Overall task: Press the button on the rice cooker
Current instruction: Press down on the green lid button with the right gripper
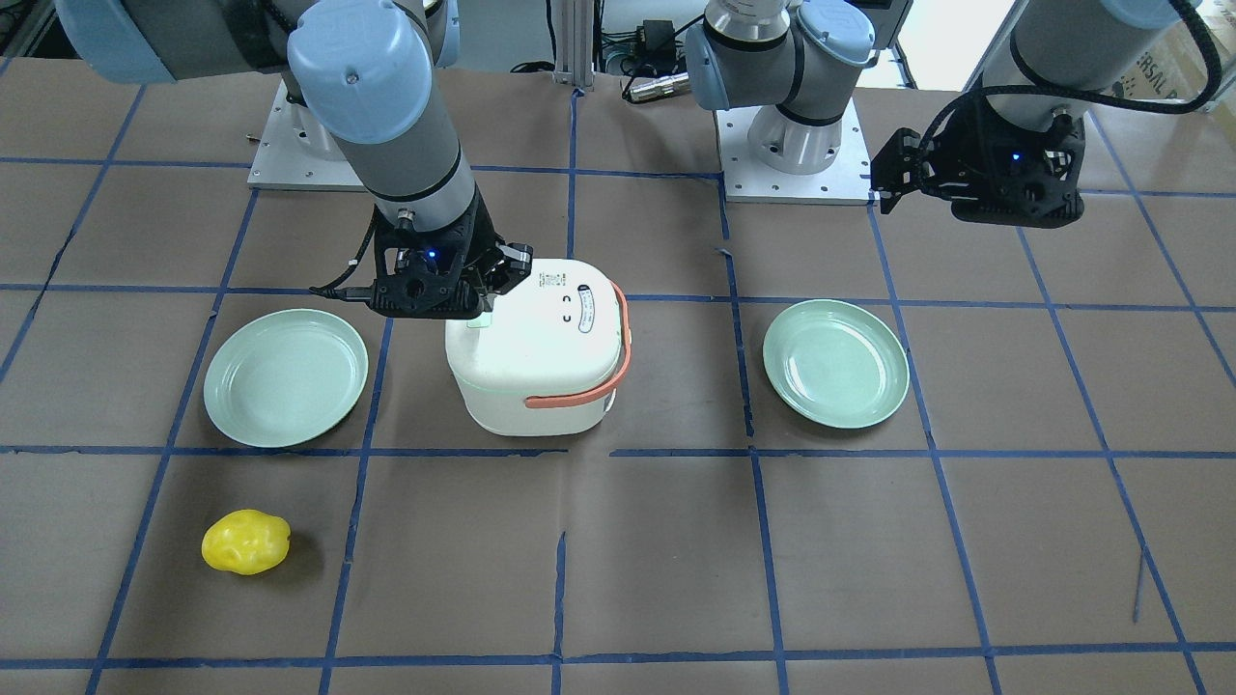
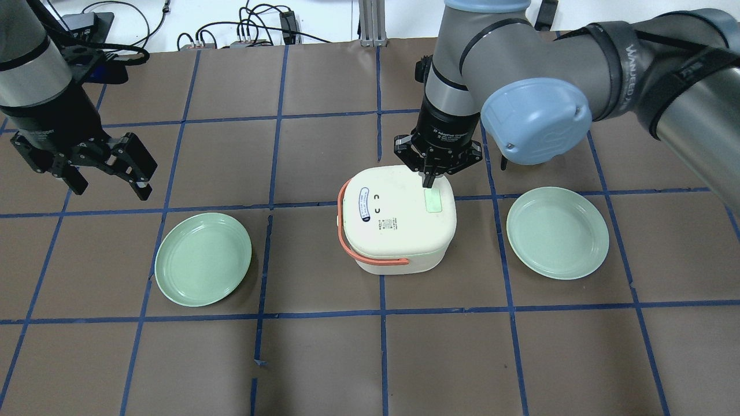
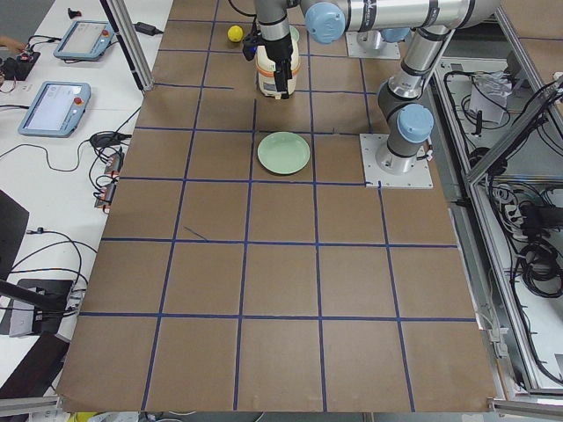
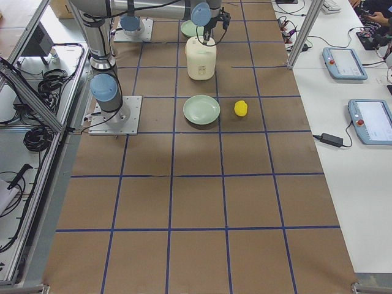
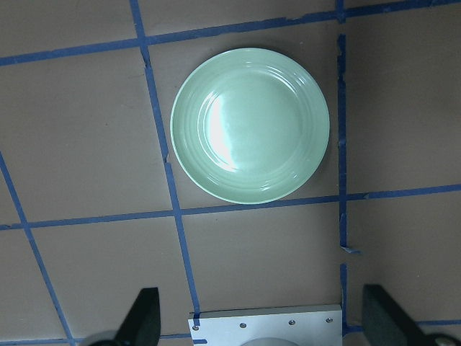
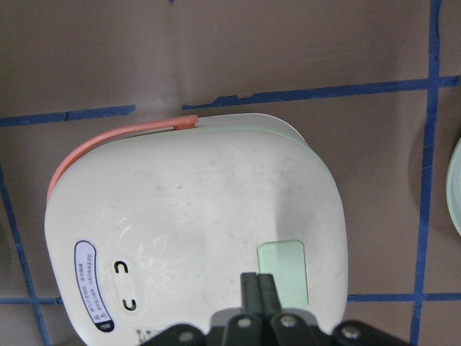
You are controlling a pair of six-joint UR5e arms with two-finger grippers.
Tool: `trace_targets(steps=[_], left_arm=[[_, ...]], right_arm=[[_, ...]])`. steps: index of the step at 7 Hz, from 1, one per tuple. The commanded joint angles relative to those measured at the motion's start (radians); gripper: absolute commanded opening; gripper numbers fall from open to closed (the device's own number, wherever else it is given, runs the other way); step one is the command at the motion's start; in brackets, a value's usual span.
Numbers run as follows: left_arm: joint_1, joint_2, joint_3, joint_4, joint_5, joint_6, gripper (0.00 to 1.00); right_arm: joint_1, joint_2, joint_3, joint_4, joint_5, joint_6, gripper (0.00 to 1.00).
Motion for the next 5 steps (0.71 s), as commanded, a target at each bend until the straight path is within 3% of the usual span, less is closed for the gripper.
trace_targets(steps=[1, 3, 5], left_arm=[[0.0, 0.0, 0.0, 0.0, 0.0, 0.0, 1.0], [0.0, 0.0, 0.0, 0.0, 0.0, 0.0, 1.0], [0.0, 0.0, 0.0, 0.0, 0.0, 0.0, 1.0]], right_arm=[[-0.001, 0.004, 0.025, -0.01, -0.006, 0.0, 0.08], [-0.001, -0.007, 0.092, -0.098, -0.012, 0.0, 0.08], [-0.001, -0.008, 0.102, -0.099, -0.012, 0.001, 0.08]])
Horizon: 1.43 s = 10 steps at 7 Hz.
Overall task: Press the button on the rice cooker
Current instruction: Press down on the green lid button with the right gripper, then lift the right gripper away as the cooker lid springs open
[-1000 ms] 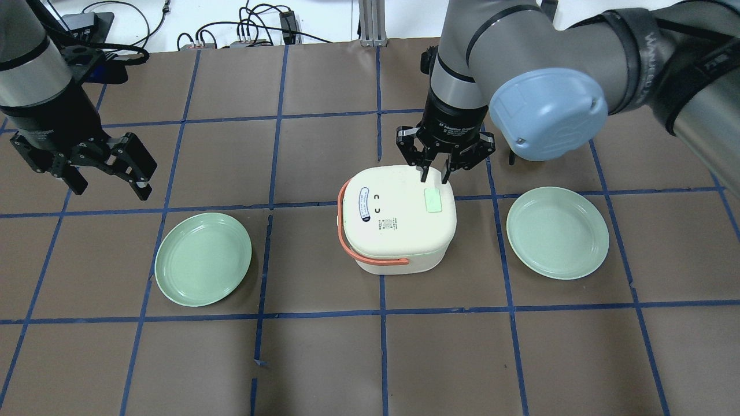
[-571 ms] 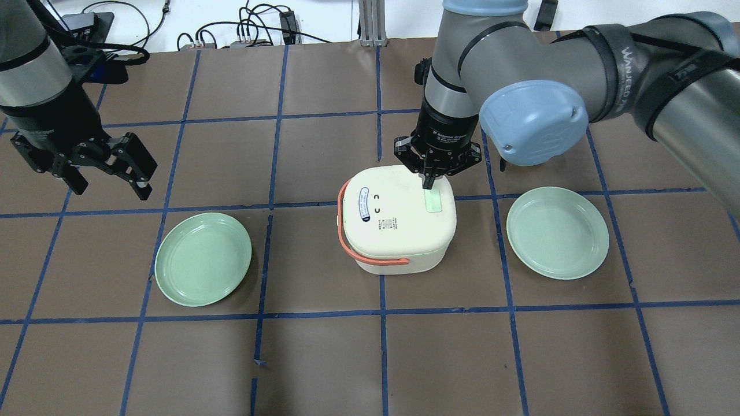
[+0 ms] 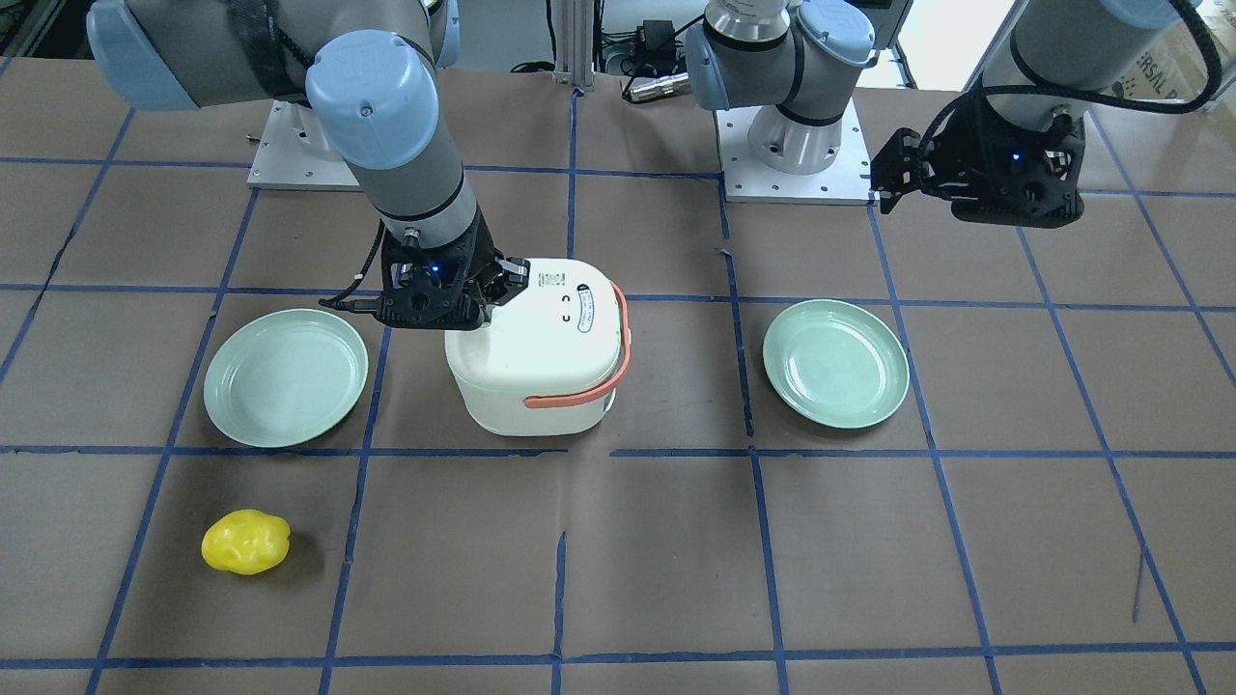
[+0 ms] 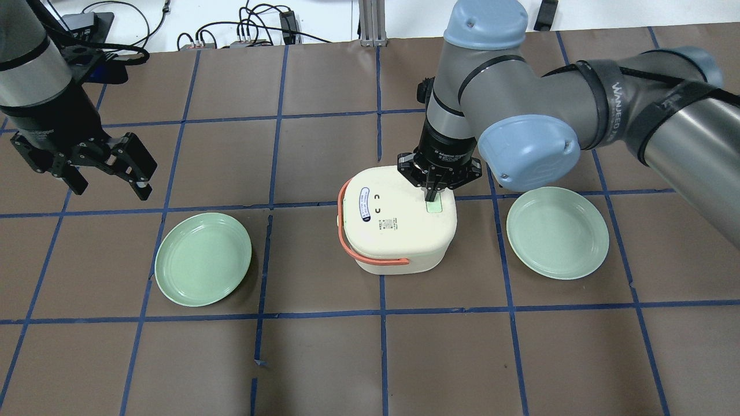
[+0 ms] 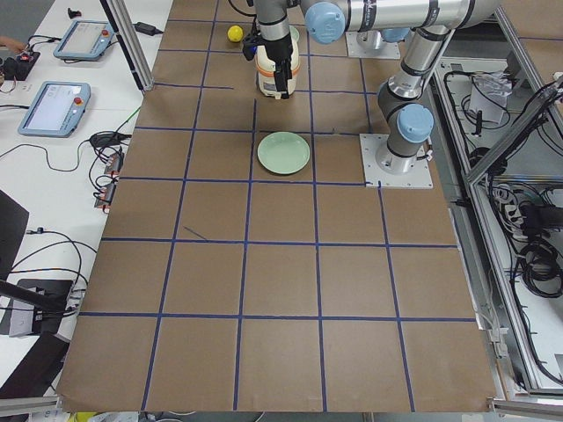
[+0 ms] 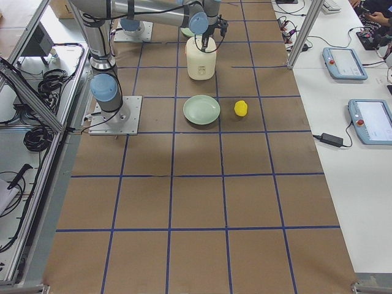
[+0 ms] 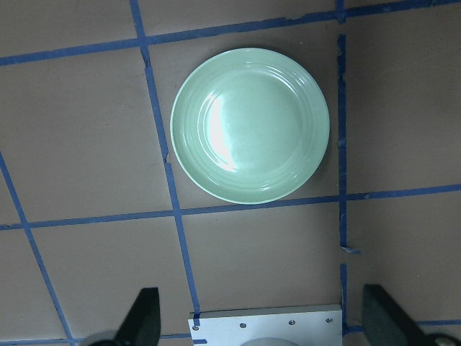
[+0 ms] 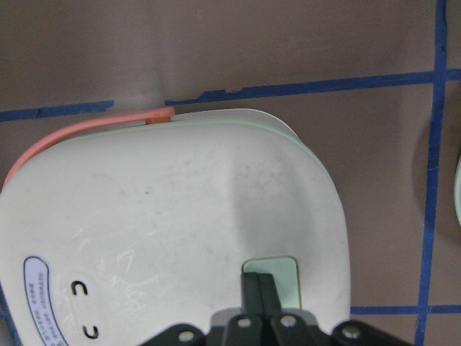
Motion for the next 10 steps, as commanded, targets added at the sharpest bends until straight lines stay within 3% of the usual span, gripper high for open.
trace_targets(steps=[1, 3, 4, 5, 6, 7, 8, 10], left_arm=[[0.0, 0.001, 0.0, 0.0, 0.0, 0.0, 1.0], [0.0, 0.0, 0.0, 0.0, 0.0, 0.0, 1.0], [0.0, 0.0, 0.0, 0.0, 0.0, 0.0, 1.0], [0.0, 0.0, 0.0, 0.0, 0.0, 0.0, 1.0], [0.0, 0.0, 0.0, 0.0, 0.0, 0.0, 1.0], [0.0, 0.0, 0.0, 0.0, 0.0, 0.0, 1.0], [0.0, 0.0, 0.0, 0.0, 0.0, 0.0, 1.0], [0.0, 0.0, 0.0, 0.0, 0.0, 0.0, 1.0]], right_arm=[[0.0, 0.0, 0.008, -0.007, 0.0, 0.001, 0.08], [0.0, -0.001, -0.01, 0.007, -0.008, 0.004, 0.12], [0.0, -0.013, -0.036, 0.024, -0.043, 0.016, 0.19], [0.0, -0.036, -0.1, 0.112, -0.046, 0.021, 0.42], [-0.009, -0.043, -0.206, 0.216, -0.048, 0.023, 0.82], [-0.031, -0.027, -0.296, 0.252, -0.097, 0.005, 0.99], [-0.066, -0.026, -0.328, 0.294, -0.15, -0.035, 1.0], [-0.168, -0.029, -0.326, 0.305, -0.142, -0.191, 1.0]])
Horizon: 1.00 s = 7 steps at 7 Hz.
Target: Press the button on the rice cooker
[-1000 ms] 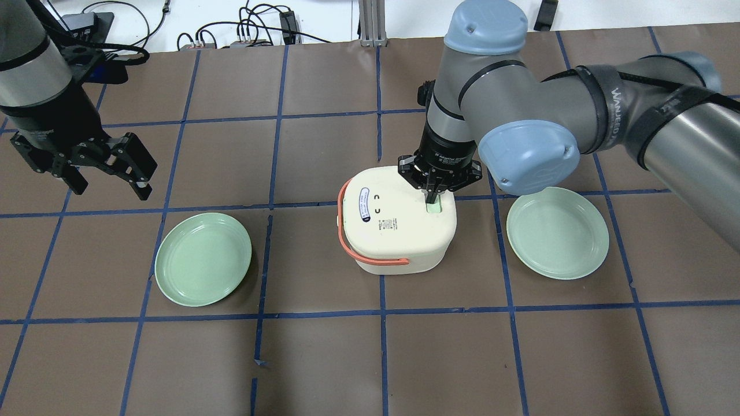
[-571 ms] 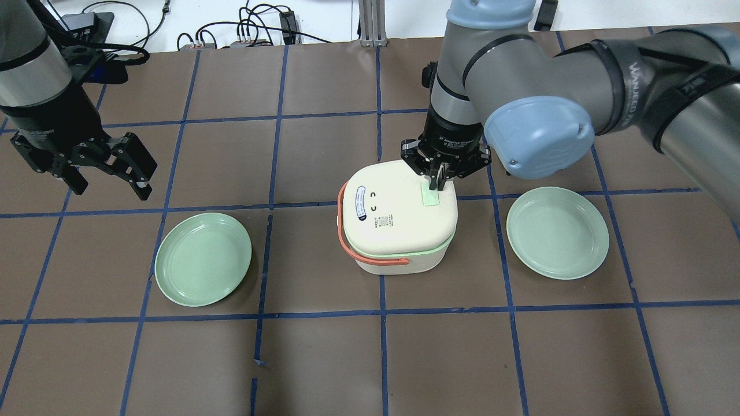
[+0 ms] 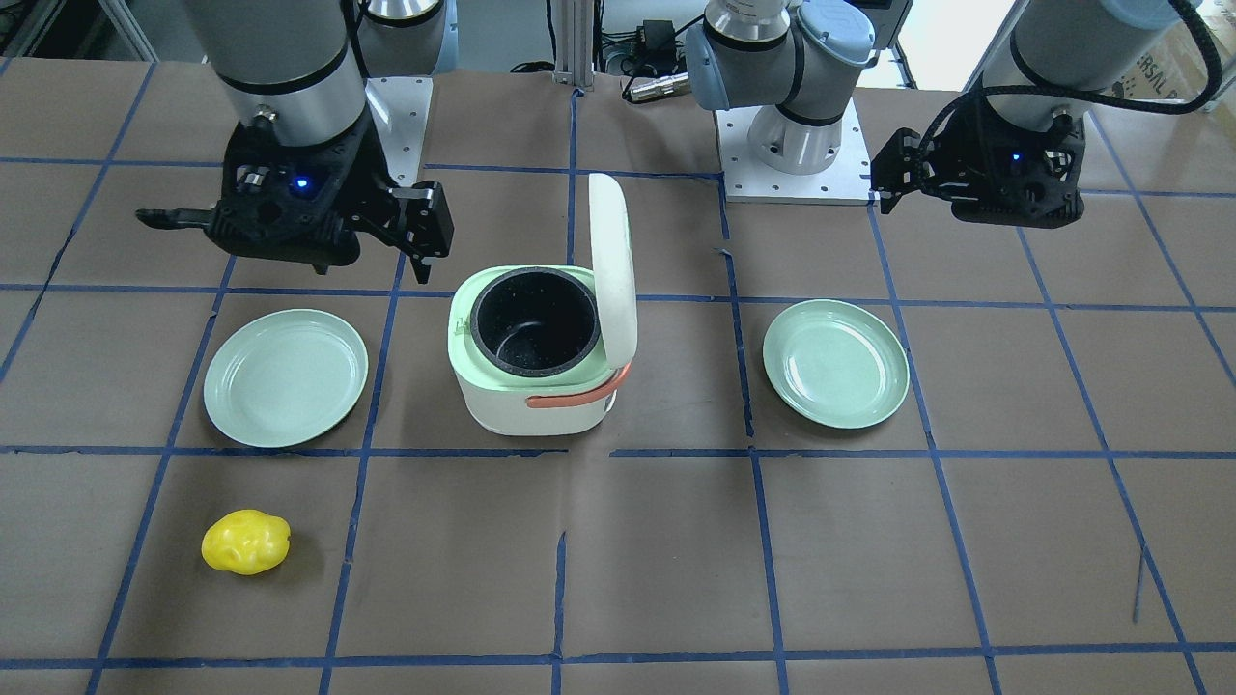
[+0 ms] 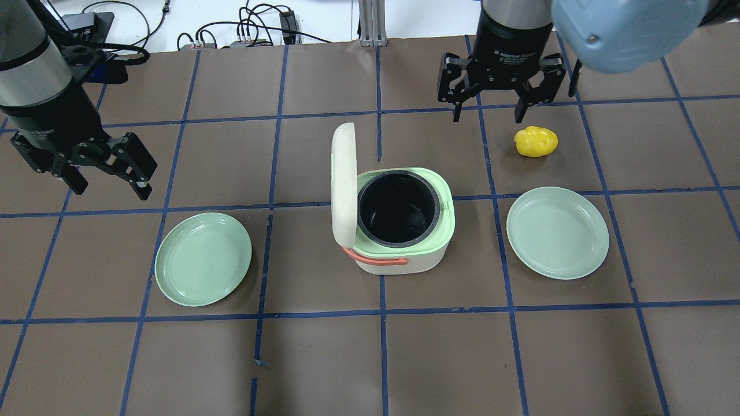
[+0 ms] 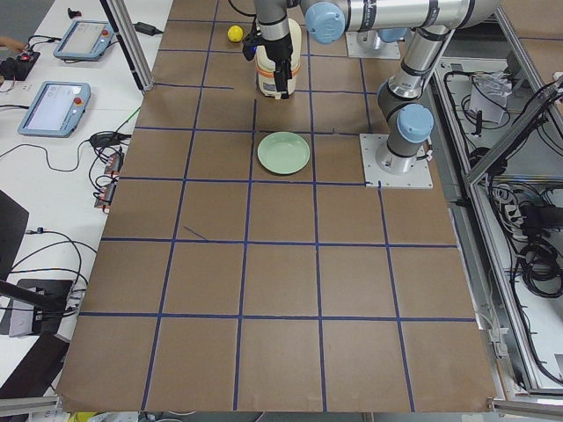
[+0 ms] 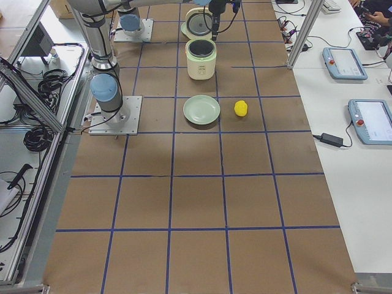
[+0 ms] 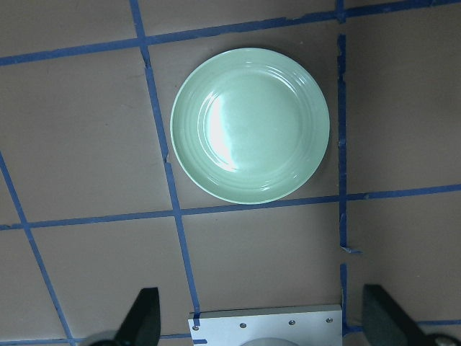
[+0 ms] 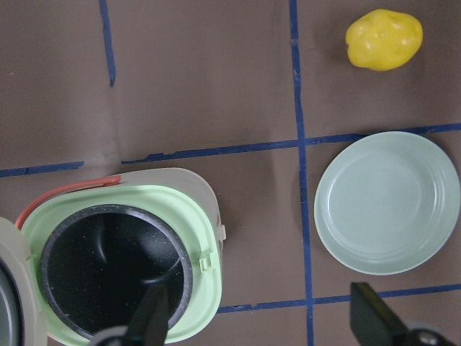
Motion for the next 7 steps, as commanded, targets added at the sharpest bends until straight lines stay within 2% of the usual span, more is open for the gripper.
trace_targets(steps=[1, 7], left_arm=[[0.0, 0.002, 0.0, 0.0, 0.0, 0.0, 1.0], [0.0, 0.0, 0.0, 0.0, 0.0, 0.0, 1.0]], right_arm=[[-0.078, -0.002, -0.009, 0.035, -0.001, -0.097, 1.0], [-0.078, 0.001, 0.017, 0.022, 0.005, -0.128, 1.0]])
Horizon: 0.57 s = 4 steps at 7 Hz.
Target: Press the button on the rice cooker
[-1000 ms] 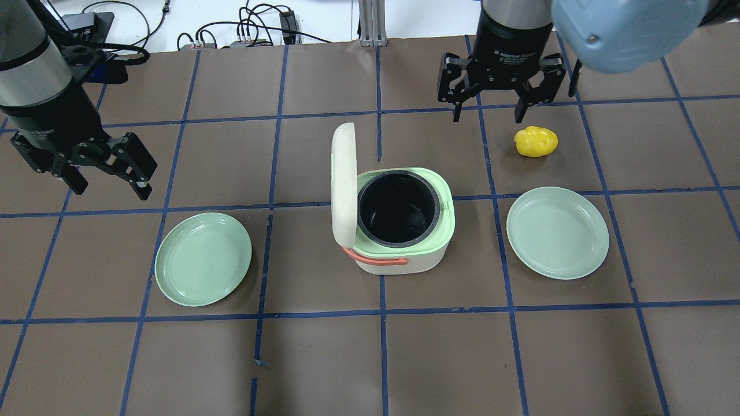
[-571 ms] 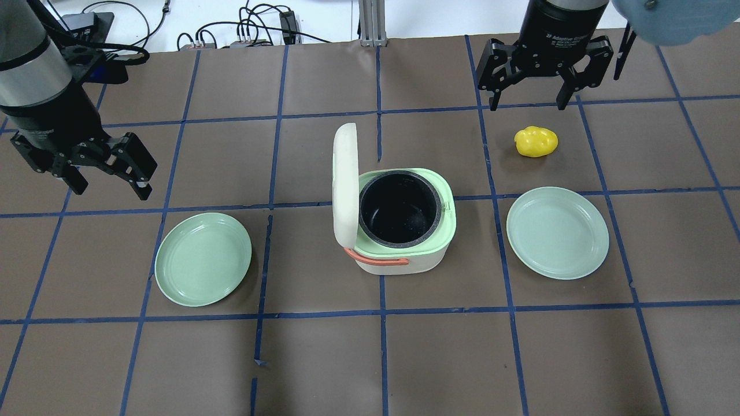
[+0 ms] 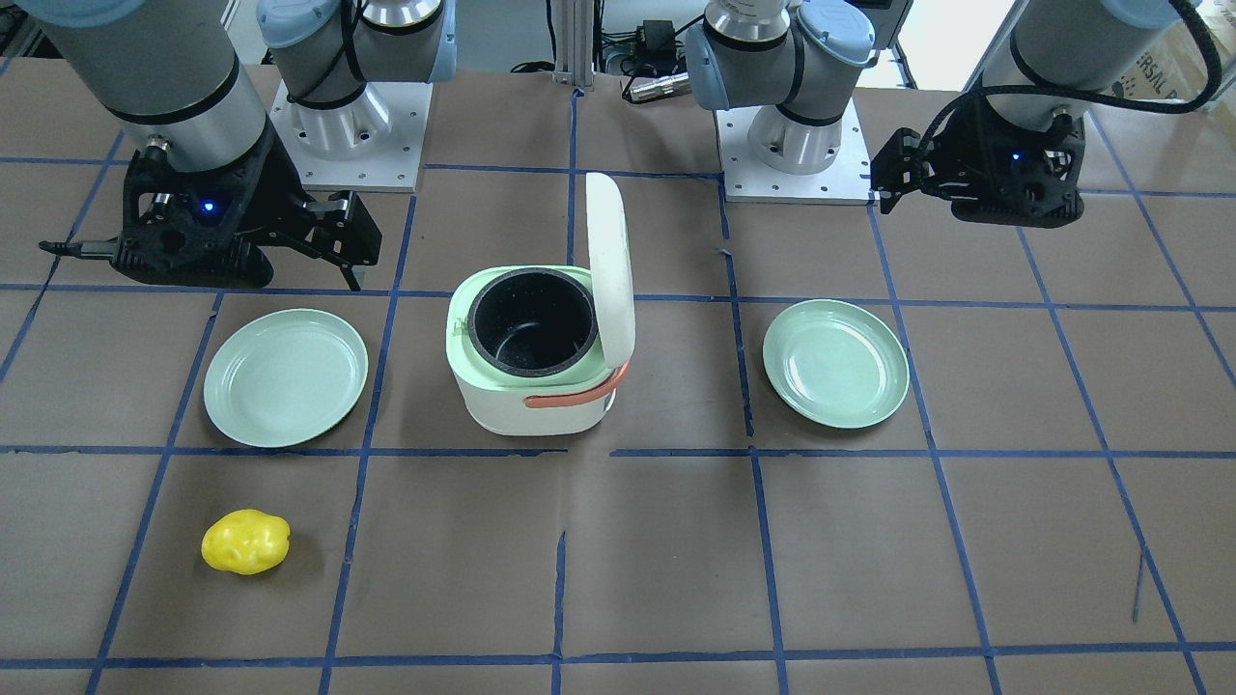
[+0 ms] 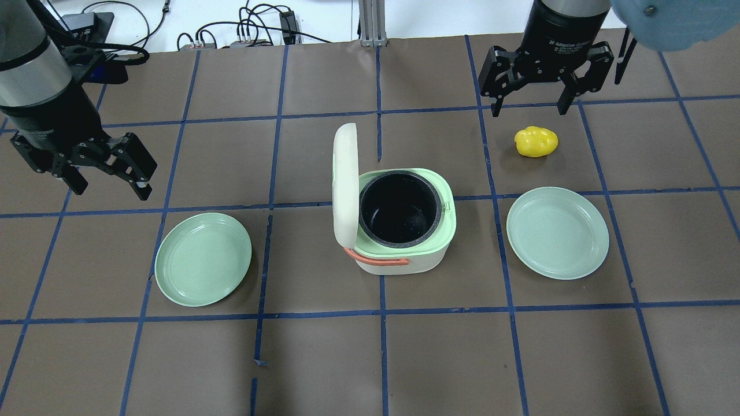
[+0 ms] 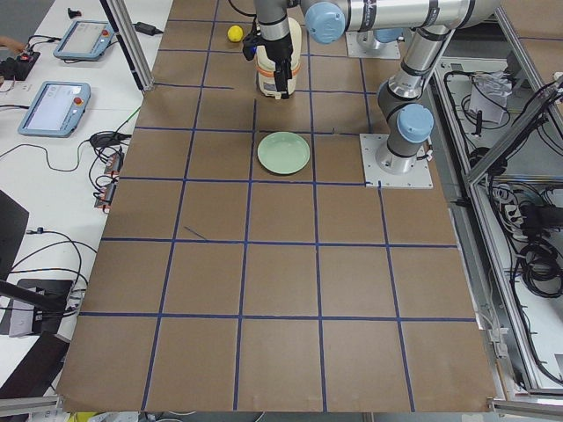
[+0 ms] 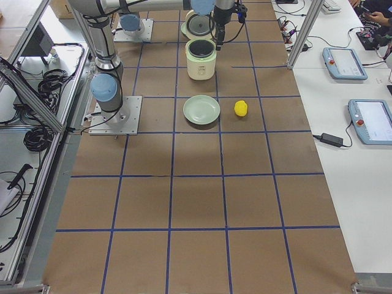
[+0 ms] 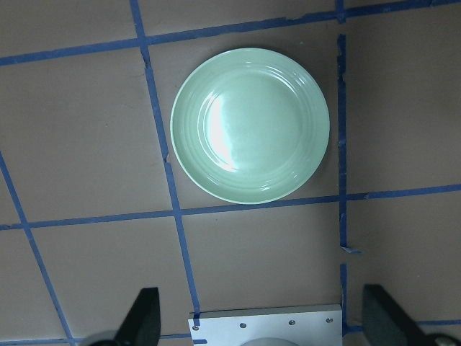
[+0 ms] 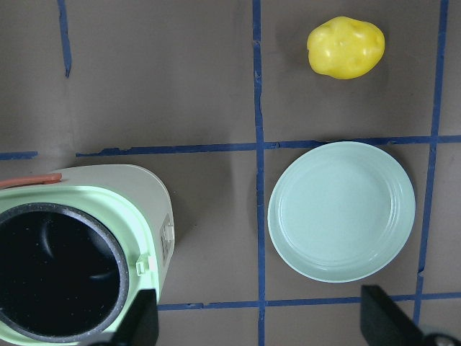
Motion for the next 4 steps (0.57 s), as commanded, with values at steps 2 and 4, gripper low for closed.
trace_targets(steps=[2, 4], left_arm=[[0.0, 0.0, 0.0, 0.0, 0.0, 0.0, 1.0], [0.0, 0.0, 0.0, 0.0, 0.0, 0.0, 1.0]], right_arm=[[0.001, 0.0, 0.006, 0.0, 0.002, -0.002, 1.0], [0.001, 0.0, 0.009, 0.0, 0.001, -0.002, 1.0]])
